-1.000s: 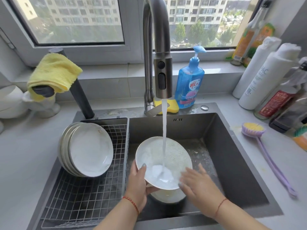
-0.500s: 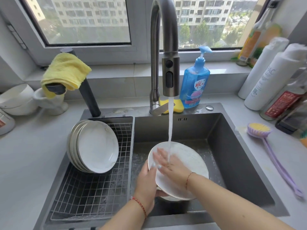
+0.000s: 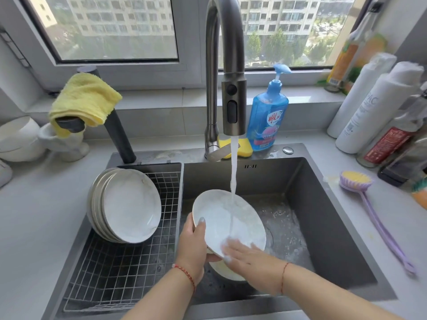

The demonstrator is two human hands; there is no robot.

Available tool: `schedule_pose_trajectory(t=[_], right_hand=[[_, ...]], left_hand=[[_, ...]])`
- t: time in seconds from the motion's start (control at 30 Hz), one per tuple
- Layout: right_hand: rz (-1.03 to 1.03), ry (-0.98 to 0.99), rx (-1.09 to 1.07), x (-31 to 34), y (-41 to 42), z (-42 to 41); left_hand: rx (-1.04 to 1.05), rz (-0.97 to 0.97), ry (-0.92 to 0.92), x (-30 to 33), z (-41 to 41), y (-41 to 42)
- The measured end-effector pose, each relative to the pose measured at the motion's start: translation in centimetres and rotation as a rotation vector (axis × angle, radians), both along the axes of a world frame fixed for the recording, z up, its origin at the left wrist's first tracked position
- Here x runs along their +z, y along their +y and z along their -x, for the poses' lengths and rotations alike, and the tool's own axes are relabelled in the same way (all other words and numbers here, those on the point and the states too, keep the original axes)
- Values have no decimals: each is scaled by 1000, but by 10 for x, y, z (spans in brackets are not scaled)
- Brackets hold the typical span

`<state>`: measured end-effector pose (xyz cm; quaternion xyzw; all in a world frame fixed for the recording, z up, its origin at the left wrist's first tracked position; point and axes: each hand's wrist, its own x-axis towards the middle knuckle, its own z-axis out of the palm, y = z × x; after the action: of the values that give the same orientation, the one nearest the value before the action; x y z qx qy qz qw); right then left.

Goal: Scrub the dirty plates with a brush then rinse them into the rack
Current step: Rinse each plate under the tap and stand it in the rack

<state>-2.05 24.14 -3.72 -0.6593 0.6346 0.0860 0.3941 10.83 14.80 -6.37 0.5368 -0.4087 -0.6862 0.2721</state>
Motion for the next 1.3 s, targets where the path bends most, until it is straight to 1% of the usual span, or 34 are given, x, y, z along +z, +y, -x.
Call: schedule_pose_trajectory(t=[0.07, 0.1, 0.13, 0.17, 0.2, 0.23, 0.3, 0.33, 0.43, 0.5, 0.53, 0.57, 0.6, 0.63, 0.67, 0.7, 0.73, 0.8, 0.83, 0.9, 0.93, 0.97, 1.07, 1.13, 1.23, 1.3], right_hand=[[2, -261, -179, 3, -7, -11], [38, -360, -236, 2, -14, -15], [80, -411, -248, 1, -21, -16], [124, -421, -235, 0, -28, -17], [157, -395, -223, -2, -35, -16], [196, -327, -209, -6, -41, -14], [273, -235, -231, -12, -52, -10], [284, -230, -254, -17, -55, -5], [179, -202, -432, -26, -60, 17], [189, -81, -492, -40, -56, 31], [180, -62, -522, -39, -51, 35], [159, -103, -537, -38, -45, 38], [151, -229, -562, -37, -35, 40], [142, -398, -573, -35, -22, 38], [133, -524, -549, -29, -11, 35], [130, -577, -506, -21, -3, 32], [147, -520, -421, -21, 5, 32], [322, -338, -276, -30, 19, 32], [418, -248, -254, -36, 22, 30], [647, -132, -288, -45, 22, 26], [725, -120, -323, -47, 21, 26], [735, -145, -382, -47, 22, 27], [621, -268, -577, -39, 25, 35], [505, -363, -684, -35, 23, 41], [351, -494, -727, -27, 18, 46], [280, -568, -736, -23, 15, 48]], left_hand=[[5, -4, 9, 1, 2, 1], [-2, -3, 10, 1, 4, 2], [-11, -2, 12, 3, 5, 4], [-21, -3, 15, 6, 7, 6], [-31, -6, 15, 9, 8, 7], [-36, -10, 16, 12, 8, 8], [-42, -22, 23, 16, 10, 10], [-45, -27, 21, 17, 10, 11], [-46, -30, -6, 22, 10, 14], [-44, -19, -31, 25, 10, 15], [-44, -10, -43, 26, 11, 14], [-50, 6, -59, 27, 12, 14], [-59, 23, -80, 28, 12, 12], [-66, 35, -97, 30, 13, 10], [-71, 43, -108, 31, 13, 8], [-80, 46, -118, 32, 14, 6], [-93, 49, -126, 33, 16, 4], [-114, 59, -148, 33, 22, 2], [-123, 59, -156, 32, 26, 2], [-140, 37, -159, 33, 34, 2], [-153, 22, -163, 33, 38, 2], [-163, 6, -159, 32, 42, 1], [-239, -46, -143, 31, 52, 3], [-278, -63, -179, 26, 58, 3], [-315, -24, -332, 4, 67, -9], [-309, -36, -365, -10, 70, -19]])
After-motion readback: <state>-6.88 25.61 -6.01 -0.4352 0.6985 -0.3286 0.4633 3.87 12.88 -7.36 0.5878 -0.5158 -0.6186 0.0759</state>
